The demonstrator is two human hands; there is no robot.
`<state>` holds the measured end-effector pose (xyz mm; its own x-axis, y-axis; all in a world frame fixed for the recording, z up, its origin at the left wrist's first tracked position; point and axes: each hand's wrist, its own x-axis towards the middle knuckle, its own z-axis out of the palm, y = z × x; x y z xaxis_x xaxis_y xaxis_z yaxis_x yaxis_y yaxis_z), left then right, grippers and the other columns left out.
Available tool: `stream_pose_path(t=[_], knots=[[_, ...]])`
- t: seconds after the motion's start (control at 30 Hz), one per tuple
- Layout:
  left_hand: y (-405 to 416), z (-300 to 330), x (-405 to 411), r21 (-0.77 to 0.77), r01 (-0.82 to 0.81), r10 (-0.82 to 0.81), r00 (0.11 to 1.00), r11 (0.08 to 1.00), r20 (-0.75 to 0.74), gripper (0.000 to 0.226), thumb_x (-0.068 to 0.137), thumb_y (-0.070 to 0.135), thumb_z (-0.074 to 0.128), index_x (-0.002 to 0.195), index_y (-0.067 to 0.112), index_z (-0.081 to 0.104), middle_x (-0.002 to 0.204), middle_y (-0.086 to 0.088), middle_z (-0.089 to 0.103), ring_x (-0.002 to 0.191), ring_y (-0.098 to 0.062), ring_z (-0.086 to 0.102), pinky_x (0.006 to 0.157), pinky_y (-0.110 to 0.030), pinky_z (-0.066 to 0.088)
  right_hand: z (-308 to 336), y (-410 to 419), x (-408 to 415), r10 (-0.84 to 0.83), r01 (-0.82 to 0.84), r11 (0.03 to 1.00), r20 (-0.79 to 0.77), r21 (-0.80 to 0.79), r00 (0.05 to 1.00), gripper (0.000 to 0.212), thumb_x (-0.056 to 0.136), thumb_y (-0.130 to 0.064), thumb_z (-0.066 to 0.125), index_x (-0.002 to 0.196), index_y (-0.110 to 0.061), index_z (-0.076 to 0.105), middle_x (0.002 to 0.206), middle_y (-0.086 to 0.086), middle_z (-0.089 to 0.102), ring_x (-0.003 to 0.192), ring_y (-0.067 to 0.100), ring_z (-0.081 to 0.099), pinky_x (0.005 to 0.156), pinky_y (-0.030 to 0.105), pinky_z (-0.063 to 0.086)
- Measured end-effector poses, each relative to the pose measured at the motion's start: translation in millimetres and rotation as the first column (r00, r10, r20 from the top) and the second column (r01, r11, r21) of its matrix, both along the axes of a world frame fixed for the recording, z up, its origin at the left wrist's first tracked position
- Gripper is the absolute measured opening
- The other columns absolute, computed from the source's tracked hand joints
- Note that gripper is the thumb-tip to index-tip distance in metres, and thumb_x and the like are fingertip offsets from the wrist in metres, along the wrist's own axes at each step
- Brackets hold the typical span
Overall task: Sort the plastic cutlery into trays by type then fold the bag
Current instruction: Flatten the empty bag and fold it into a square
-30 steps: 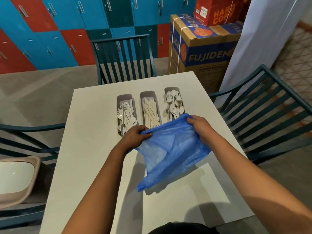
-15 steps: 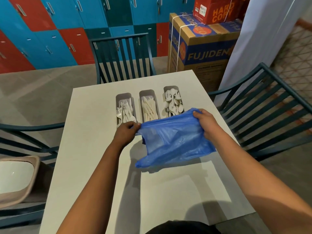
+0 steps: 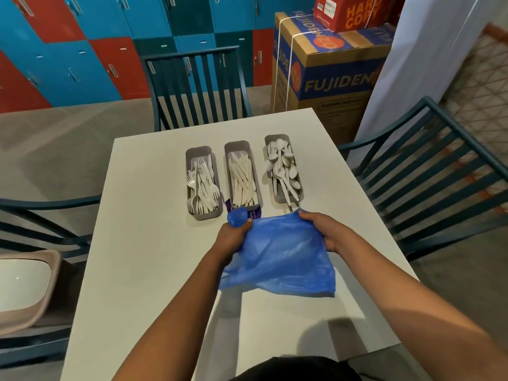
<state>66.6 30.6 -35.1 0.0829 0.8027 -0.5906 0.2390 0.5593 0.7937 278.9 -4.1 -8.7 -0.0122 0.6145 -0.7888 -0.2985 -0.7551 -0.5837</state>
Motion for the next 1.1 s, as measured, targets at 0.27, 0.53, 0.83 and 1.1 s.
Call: stream_pose_path(t=[0.27, 0.53, 0.83, 1.1], knots=[[5, -6, -33, 0.04, 0.063, -0.037, 0.885, 0.997, -0.465, 0.044, 0.095, 0.031, 0.048, 0.114, -0.008, 0.057, 0.121, -0.026, 0.058, 0.113, -0.037, 0.055, 0.097, -0.038, 0.043, -38, -5, 31, -0.327, 0.346, 0.937, 0.235, -0.042, 0.915, 0.024, 0.094, -0.022, 0.048, 0.072, -0.019, 0.04, 0.053, -0.002, 0.031, 0.041, 0.01, 0.022, 0.033, 0.011, 0.017], [-18, -19, -17, -0.084, 0.023, -0.04, 0.978, 0.996, -0.203, 0.029, 0.093, 0.033, 0.054, 0.1, 0.006, 0.055, 0.087, -0.008, 0.059, 0.076, -0.021, 0.055, 0.064, -0.028, 0.044, -59, -21, 9, 0.206, -0.169, 0.978, 0.406, -0.125, 0.89, 0.03, 0.092, -0.047, 0.05, 0.088, -0.017, 0.053, 0.077, 0.0, 0.048, 0.058, 0.014, 0.041, 0.05, 0.021, 0.035], [-23, -26, -15, 0.02, 0.043, -0.041, 0.995, 0.999, -0.091, 0.022, 0.093, 0.032, 0.056, 0.093, 0.01, 0.061, 0.085, -0.006, 0.063, 0.084, -0.023, 0.058, 0.078, -0.036, 0.048, -78, -28, 2, 0.231, -0.229, 0.972, 0.408, -0.054, 0.883, 0.008, 0.089, -0.019, 0.057, 0.088, -0.016, 0.065, 0.103, 0.009, 0.064, 0.093, 0.026, 0.062, 0.083, 0.034, 0.051], [-16, -42, -37, -0.045, -0.129, 0.102, 0.918, 0.991, -0.384, 0.034, 0.088, 0.035, 0.059, 0.087, 0.002, 0.062, 0.09, -0.016, 0.063, 0.102, -0.038, 0.061, 0.088, -0.041, 0.048, -76, -20, 10, -0.04, -0.041, 0.988, 0.51, 0.146, 0.859, 0.012, 0.089, -0.014, 0.058, 0.1, -0.014, 0.063, 0.112, 0.01, 0.061, 0.1, 0.026, 0.058, 0.083, 0.032, 0.046]])
